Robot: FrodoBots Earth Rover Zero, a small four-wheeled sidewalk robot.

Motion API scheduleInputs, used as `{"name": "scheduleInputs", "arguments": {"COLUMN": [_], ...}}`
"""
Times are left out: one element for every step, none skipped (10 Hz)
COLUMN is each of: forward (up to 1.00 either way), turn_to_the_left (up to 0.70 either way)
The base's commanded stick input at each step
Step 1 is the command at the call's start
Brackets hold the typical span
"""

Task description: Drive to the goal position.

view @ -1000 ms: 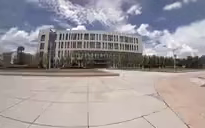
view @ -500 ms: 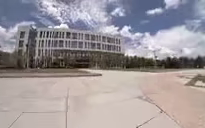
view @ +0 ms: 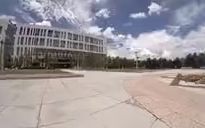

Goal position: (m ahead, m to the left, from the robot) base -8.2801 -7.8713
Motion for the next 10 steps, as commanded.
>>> {"name": "scheduleInputs", "arguments": {"forward": [0.70,0.70,0.70,0.70,0.70,0.70,0.70,0.70,0.70,0.70], "turn_to_the_left": [0.00,0.03,0.14,0.04,-0.28,-0.07,0.07,0.04,0.09,0.00]}}
